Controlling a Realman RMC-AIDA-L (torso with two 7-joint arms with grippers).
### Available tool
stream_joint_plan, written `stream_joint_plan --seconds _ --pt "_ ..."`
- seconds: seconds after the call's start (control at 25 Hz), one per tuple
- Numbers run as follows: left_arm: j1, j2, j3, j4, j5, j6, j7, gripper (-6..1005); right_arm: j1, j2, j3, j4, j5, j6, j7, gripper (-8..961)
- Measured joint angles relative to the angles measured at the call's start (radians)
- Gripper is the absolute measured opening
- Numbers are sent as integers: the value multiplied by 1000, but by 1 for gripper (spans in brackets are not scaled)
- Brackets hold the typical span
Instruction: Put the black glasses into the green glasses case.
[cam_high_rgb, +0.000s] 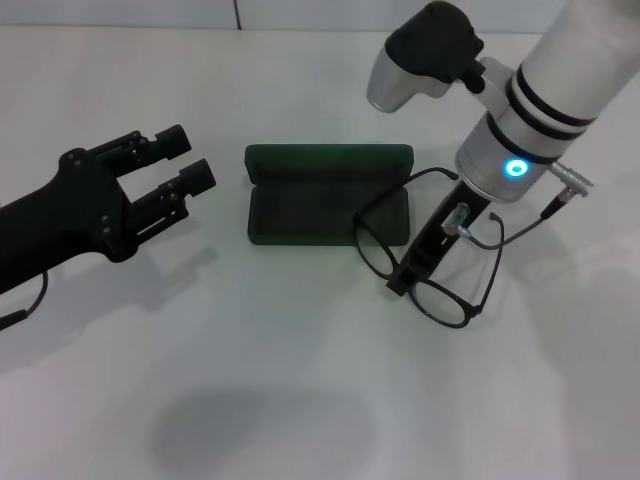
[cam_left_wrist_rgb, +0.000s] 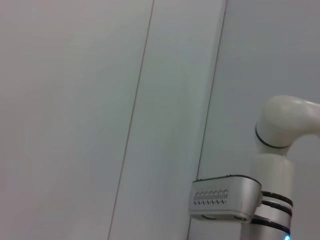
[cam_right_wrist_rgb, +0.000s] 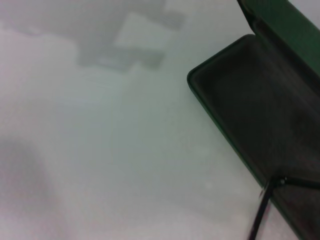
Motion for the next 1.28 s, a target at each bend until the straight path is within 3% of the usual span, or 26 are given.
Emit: stream_joint_plan --seconds 0.36,0.48,0.8,1.08,1.28 --pt "-1 2 -10 -34 1 0 15 461 -55 -1 0 -51 -20 3 -18 199" --pt "4 1 -10 -35 1 9 16 458 -114 -1 0 -129 -49 -12 -19 118" --pt "9 -1 -44 -54 0 77 12 450 -254 -9 22 -311 -55 -36 0 116" --pt "-10 -4 -59 -75 -1 87 13 444 -451 -11 168 -558 -131 -125 1 114" --pt "-15 -4 -58 -86 -30 96 4 439 -569 -4 289 -682 -50 -217 -125 113"
